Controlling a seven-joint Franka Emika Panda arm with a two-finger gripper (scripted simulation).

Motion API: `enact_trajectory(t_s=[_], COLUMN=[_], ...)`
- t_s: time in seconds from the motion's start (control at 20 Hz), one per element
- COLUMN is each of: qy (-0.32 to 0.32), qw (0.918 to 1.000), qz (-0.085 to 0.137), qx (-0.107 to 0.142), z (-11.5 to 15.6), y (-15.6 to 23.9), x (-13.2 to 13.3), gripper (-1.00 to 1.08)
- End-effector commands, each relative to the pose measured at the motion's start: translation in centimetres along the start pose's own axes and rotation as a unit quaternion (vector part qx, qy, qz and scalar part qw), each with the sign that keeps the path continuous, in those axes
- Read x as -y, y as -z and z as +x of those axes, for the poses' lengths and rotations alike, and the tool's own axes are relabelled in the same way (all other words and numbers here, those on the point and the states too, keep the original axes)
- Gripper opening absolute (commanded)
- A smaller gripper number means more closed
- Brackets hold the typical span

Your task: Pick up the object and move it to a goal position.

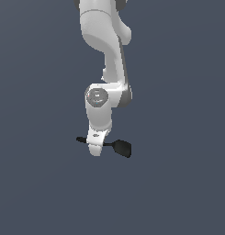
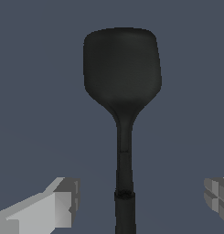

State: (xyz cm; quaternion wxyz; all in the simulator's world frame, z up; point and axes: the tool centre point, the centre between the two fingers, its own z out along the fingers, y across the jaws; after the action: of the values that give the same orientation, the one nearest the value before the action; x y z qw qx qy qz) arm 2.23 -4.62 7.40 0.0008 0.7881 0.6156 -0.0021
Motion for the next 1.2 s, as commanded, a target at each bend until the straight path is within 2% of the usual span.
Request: enact_trajectory(t_s=[0.0, 0.65, 1.15], qy=[0.019, 0.044, 0.046], qw=[0.9998, 0.9991, 0.9989], qz=[0.0, -0.001, -0.001], qx=[-0.001, -0.002, -0.002], z=[-0.1, -0.3, -0.3], y=[-0.3, -1.0, -5.3], x=[-0.1, -0.2, -0.1], gripper=[1.0, 1.0, 1.0])
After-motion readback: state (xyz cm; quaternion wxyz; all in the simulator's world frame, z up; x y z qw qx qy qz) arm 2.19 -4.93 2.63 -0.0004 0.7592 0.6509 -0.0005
